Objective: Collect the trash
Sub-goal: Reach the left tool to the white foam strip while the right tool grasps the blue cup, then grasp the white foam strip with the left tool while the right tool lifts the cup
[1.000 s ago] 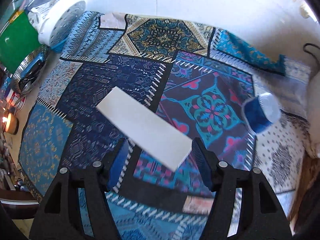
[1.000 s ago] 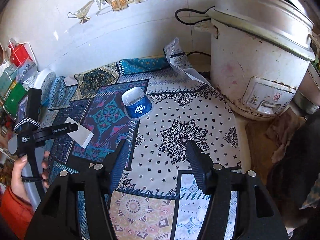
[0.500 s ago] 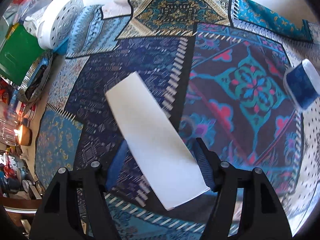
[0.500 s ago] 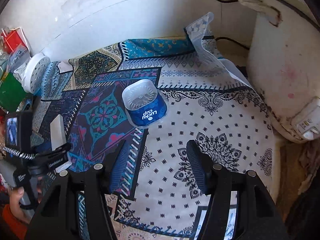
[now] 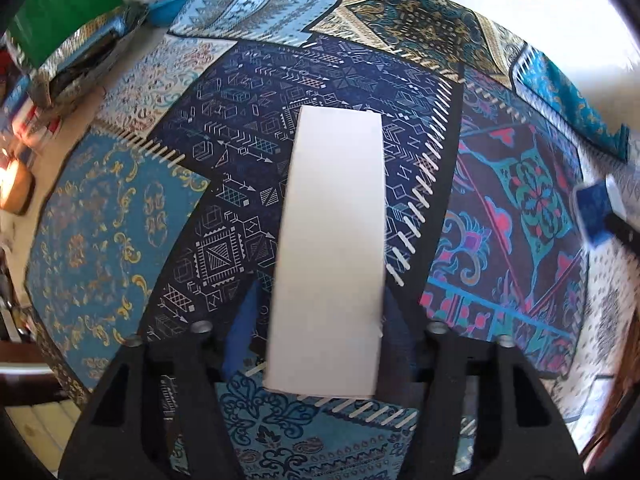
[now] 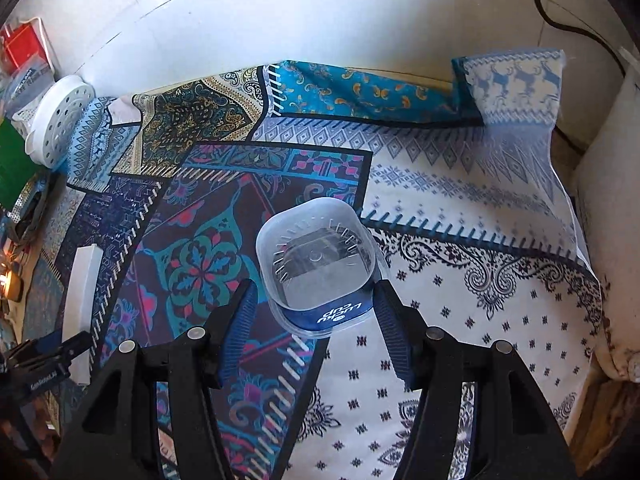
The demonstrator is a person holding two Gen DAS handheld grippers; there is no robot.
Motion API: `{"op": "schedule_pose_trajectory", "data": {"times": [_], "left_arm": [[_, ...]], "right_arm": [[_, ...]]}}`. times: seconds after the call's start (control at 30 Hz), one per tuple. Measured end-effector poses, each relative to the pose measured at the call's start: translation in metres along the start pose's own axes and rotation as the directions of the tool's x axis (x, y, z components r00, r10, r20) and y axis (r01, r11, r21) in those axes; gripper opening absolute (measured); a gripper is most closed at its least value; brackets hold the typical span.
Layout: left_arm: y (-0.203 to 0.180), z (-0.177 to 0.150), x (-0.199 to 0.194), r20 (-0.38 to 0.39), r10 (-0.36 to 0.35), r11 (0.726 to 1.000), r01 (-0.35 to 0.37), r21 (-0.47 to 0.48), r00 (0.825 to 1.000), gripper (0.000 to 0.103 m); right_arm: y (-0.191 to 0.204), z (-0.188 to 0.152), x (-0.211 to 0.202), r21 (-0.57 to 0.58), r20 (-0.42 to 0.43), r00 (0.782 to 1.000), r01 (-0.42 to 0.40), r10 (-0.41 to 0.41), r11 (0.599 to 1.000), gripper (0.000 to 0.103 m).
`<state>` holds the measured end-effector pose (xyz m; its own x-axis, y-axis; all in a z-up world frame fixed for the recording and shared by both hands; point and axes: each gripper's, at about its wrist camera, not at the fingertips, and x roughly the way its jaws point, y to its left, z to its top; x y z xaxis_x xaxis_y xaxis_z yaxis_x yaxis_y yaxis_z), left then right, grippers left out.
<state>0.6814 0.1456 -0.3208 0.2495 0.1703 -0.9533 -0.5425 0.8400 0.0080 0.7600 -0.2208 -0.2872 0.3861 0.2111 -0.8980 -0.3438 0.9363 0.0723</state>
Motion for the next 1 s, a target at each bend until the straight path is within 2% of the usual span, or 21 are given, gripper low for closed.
{"op": "schedule_pose_trajectory", "data": {"times": [0.23, 0.47, 0.5, 0.57, 0.6, 0.67, 0.77, 0.8, 0.87, 0.9, 0.97, 1.0], "left_arm": [[-0.011, -0.020, -0.010, 0.009, -0.018, 0.999, 0.017, 0.051, 1.000, 0.051], [-0.025, -0.037, -0.051, 0.082, -0.072, 0.995, 0.065, 0.079, 0.994, 0.050], [-0.026, -0.039, -0.056, 0.091, -0.079, 0.994, 0.071, 0.085, 0.993, 0.050], [-0.029, -0.039, -0.064, 0.106, -0.098, 0.991, 0.087, 0.103, 0.990, 0.050], [-0.029, -0.042, -0.070, 0.115, -0.108, 0.989, 0.095, 0.114, 0.987, 0.050], [-0.028, -0.048, -0.080, 0.129, -0.128, 0.985, 0.110, 0.137, 0.983, 0.050], [-0.026, -0.057, -0.089, 0.134, -0.145, 0.977, 0.120, 0.176, 0.980, 0.050], [-0.025, -0.060, -0.089, 0.133, -0.155, 0.974, 0.129, 0.189, 0.979, 0.050], [-0.019, -0.069, -0.090, 0.126, -0.167, 0.965, 0.136, 0.224, 0.978, 0.050], [-0.017, -0.072, -0.090, 0.123, -0.167, 0.962, 0.135, 0.236, 0.978, 0.050], [-0.012, -0.078, -0.086, 0.114, -0.175, 0.958, 0.142, 0.250, 0.978, 0.050], [-0.011, -0.080, -0.083, 0.099, -0.169, 0.959, 0.140, 0.248, 0.981, 0.050]], "right_arm": [[-0.010, -0.002, -0.001, 0.052, 0.039, 0.997, -0.062, 0.060, 0.997, 0.053], [-0.007, -0.016, -0.024, 0.033, 0.052, 0.995, -0.089, 0.087, 0.996, 0.051], [-0.005, -0.019, -0.028, 0.030, 0.057, 0.995, -0.085, 0.083, 0.996, 0.048], [-0.002, -0.028, -0.037, 0.021, 0.047, 0.994, -0.098, 0.097, 0.995, 0.011], [0.000, -0.032, -0.039, 0.025, 0.017, 0.993, -0.119, 0.118, 0.993, 0.003], [0.004, -0.046, -0.043, 0.044, -0.001, 0.990, -0.144, 0.144, 0.989, 0.004], [0.017, -0.073, -0.051, 0.028, -0.038, 0.993, -0.108, 0.109, 0.994, 0.004], [0.020, -0.082, -0.056, 0.031, -0.036, 0.994, -0.101, 0.102, 0.994, 0.005], [0.027, -0.096, -0.064, 0.027, -0.033, 0.995, -0.095, 0.096, 0.995, 0.017], [0.028, -0.102, -0.067, 0.031, -0.029, 0.997, -0.074, 0.075, 0.997, 0.034], [0.030, -0.109, -0.074, 0.042, 0.012, 0.999, -0.034, 0.034, 0.999, 0.055], [0.030, -0.109, -0.077, 0.053, 0.028, 0.999, -0.022, 0.021, 0.998, 0.060]]}}
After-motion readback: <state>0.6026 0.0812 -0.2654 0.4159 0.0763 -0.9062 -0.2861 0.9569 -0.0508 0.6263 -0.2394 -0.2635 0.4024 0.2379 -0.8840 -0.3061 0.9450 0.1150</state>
